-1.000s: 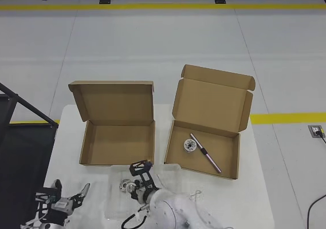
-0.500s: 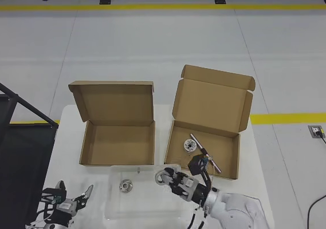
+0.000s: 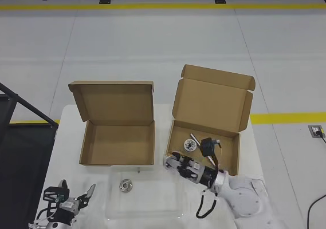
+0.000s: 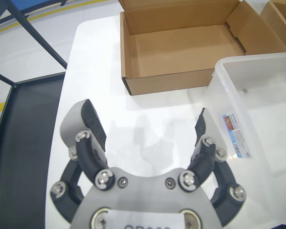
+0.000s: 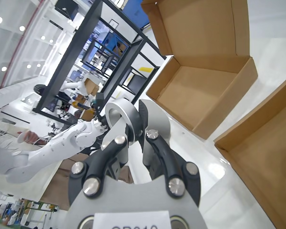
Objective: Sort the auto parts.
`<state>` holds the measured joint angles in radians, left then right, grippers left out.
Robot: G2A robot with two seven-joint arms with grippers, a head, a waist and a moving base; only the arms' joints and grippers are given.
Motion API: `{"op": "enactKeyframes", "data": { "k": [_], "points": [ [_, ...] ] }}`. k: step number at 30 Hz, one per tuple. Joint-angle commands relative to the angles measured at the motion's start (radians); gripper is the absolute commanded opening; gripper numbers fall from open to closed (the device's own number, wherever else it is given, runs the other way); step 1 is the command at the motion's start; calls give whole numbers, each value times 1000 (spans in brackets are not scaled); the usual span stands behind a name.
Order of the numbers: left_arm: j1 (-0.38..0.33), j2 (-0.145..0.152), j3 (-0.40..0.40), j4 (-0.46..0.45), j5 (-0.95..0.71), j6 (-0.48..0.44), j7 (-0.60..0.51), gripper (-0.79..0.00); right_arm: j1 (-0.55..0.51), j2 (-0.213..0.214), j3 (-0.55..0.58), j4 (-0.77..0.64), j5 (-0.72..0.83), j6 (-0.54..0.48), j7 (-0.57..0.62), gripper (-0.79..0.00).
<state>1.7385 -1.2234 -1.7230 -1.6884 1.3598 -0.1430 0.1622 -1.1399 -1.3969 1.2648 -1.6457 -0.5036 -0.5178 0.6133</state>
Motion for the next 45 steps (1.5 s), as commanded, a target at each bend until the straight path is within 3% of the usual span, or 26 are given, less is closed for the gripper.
{"op": "enactKeyframes", "data": {
  "k": [1, 8, 13, 32, 37, 45],
  "points": [
    [0, 0, -2, -2, 1, -2, 1, 0, 35, -13, -78, -17, -105, 149, -64, -785],
    [15, 0, -17, -16, -22, -3, 12, 0, 292, -94, -384, 90, -287, 568, -135, -785],
    [28, -1, -34, -11, -50, -6, 24, 0, 513, -179, -555, 282, -236, 722, -86, -785],
    [19, 0, -61, -45, -62, -10, 10, 0, 517, -187, -554, 316, -218, 736, -96, -785],
    [17, -1, -78, -68, -75, 8, 0, 0, 616, -237, -583, 468, -113, 727, -87, -785],
    [41, -5, -82, -79, -105, 18, 13, 0, 803, -365, -643, 818, 76, 746, -187, -785]
  ]
}}
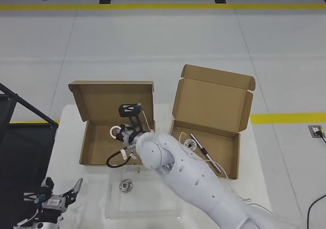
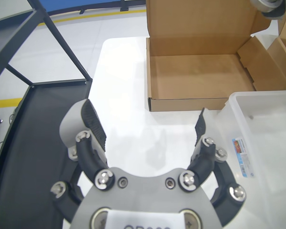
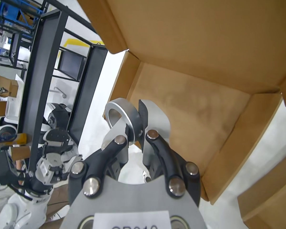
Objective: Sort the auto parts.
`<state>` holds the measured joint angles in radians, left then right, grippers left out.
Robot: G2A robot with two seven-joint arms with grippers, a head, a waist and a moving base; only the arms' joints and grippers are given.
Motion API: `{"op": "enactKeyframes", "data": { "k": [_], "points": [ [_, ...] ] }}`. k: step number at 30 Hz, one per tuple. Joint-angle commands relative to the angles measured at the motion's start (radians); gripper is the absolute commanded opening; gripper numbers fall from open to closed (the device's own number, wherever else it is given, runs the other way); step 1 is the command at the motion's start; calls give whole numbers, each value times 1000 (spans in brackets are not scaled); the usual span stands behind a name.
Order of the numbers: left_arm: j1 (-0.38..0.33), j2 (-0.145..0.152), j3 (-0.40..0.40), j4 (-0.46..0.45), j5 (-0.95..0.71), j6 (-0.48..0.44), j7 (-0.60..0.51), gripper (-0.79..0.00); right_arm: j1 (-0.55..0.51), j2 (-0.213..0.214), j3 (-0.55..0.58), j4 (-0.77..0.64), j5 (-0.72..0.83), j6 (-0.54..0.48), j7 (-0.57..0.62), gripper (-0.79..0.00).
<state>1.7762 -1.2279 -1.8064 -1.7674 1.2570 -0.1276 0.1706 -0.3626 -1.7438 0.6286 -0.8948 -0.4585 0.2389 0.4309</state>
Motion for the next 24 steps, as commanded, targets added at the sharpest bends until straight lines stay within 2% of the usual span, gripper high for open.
{"op": "enactKeyframes", "data": {
  "k": [1, 4, 13, 18, 23, 24],
  "points": [
    [6, -1, 3, 0, -4, 3, 7, 0, 45, -35, -11, 118, 54, -20, -14, -785],
    [10, -3, 6, -2, -6, 8, 11, 0, 99, -85, -37, 260, 103, -65, -7, -785],
    [15, -6, 10, -15, 4, 26, 4, 0, 158, -221, -99, 561, 139, -54, -33, -785],
    [18, -8, 15, -18, 15, 34, -2, 0, 169, -256, -105, 663, 131, -40, -16, -785],
    [18, -8, 19, -17, 22, 35, -3, 0, 168, -261, -109, 679, 117, -30, -16, -785],
    [18, -8, 19, -17, 22, 35, -3, 0, 168, -261, -109, 679, 117, -30, -16, -739]
  ]
}}
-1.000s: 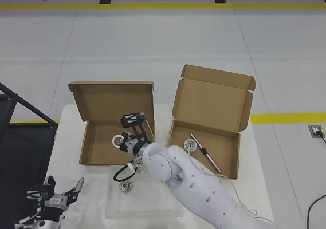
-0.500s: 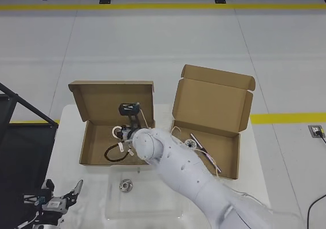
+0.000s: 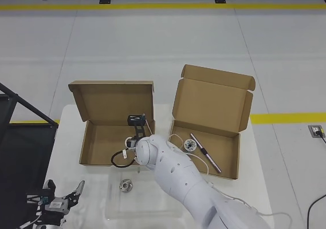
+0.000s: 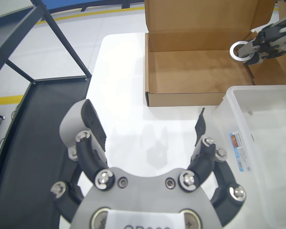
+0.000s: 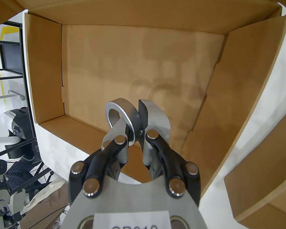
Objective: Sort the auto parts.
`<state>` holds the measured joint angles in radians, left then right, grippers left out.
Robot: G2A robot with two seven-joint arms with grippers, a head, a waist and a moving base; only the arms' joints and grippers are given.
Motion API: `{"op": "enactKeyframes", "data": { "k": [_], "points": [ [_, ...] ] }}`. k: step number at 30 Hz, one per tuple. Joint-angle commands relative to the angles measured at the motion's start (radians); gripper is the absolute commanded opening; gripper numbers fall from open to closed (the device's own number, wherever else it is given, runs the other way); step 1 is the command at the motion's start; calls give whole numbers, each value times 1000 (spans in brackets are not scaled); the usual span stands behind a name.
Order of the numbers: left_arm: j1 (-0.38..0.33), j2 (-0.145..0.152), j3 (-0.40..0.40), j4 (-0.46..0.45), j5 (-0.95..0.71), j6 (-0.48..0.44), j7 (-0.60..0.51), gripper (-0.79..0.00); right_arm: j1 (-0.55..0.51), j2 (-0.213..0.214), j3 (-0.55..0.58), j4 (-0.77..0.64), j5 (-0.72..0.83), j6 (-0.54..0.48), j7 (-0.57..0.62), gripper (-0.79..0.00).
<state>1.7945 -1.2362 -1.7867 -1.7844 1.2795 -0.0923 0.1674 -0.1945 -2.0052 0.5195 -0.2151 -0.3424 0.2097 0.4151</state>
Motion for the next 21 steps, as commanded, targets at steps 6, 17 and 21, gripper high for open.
{"op": "enactKeyframes", "data": {
  "k": [6, 17, 21],
  "points": [
    [0, 0, 0, 0, 0, 0, 0, 0, 0, 0, 0, 0, 1, -1, 0, -212],
    [4, -2, 14, -1, 18, 9, 4, 0, 0, 0, 0, 0, 1, -1, 0, 0],
    [5, -3, 20, 3, 24, 15, 10, 0, 0, 0, 0, 0, 1, -1, 0, 0]
  ]
}}
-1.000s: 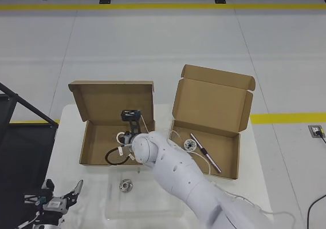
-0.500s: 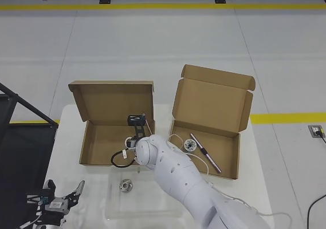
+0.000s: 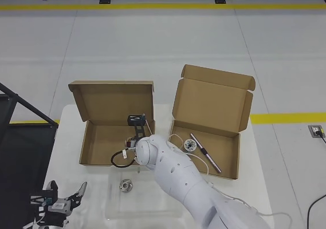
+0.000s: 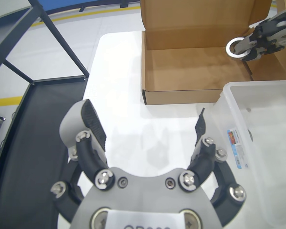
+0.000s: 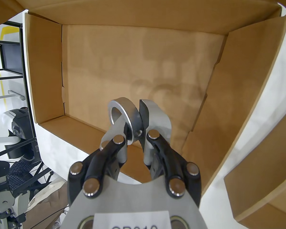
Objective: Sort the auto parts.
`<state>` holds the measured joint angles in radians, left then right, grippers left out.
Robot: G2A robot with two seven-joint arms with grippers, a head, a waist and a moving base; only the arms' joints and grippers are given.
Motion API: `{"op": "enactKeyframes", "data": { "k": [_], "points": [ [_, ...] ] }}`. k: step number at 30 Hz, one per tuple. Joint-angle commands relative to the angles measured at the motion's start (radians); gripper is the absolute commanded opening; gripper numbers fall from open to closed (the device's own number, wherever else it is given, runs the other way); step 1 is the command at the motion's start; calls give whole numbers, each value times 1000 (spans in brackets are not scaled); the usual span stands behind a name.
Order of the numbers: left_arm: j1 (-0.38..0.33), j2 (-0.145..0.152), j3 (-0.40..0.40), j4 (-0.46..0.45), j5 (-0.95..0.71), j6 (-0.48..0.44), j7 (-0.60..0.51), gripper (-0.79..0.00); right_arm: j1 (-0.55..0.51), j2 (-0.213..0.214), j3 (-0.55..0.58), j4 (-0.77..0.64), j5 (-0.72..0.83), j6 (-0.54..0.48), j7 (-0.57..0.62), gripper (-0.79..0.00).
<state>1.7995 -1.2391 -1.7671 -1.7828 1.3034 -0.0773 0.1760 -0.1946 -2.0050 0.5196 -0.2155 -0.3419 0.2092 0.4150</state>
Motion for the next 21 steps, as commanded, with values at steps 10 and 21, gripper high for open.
{"op": "enactKeyframes", "data": {
  "k": [10, 21],
  "points": [
    [2, -2, -6, 8, -3, -2, 6, 0, -22, 18, 17, -42, -23, -5, -16, 0],
    [-1, -4, -4, 7, 9, -2, -3, 0, -57, 72, 30, -215, -126, -165, 35, 0]
  ]
}}
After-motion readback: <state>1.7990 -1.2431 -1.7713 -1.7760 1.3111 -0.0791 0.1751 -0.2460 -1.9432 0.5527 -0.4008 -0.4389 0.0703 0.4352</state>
